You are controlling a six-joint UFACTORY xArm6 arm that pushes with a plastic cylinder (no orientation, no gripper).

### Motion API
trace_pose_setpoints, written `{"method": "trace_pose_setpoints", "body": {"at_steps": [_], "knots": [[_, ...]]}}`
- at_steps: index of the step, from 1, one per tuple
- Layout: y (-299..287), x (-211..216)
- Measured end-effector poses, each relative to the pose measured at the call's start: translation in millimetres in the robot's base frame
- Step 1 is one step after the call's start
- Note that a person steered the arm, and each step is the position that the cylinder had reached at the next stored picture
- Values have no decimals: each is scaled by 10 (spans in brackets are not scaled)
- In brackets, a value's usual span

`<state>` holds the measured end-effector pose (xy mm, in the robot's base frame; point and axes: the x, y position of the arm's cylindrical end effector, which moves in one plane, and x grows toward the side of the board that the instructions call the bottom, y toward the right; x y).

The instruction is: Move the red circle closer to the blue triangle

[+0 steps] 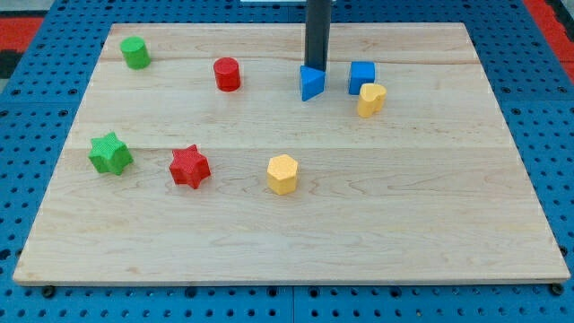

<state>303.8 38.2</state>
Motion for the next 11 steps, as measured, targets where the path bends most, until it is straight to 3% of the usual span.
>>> {"method": "trace_pose_setpoints", "body": {"at_steps": [3, 5, 8, 9, 11], "knots": [[-424, -437], [-1048, -570], [-1946, -106], [-1894, 64], [-1194, 97]]}}
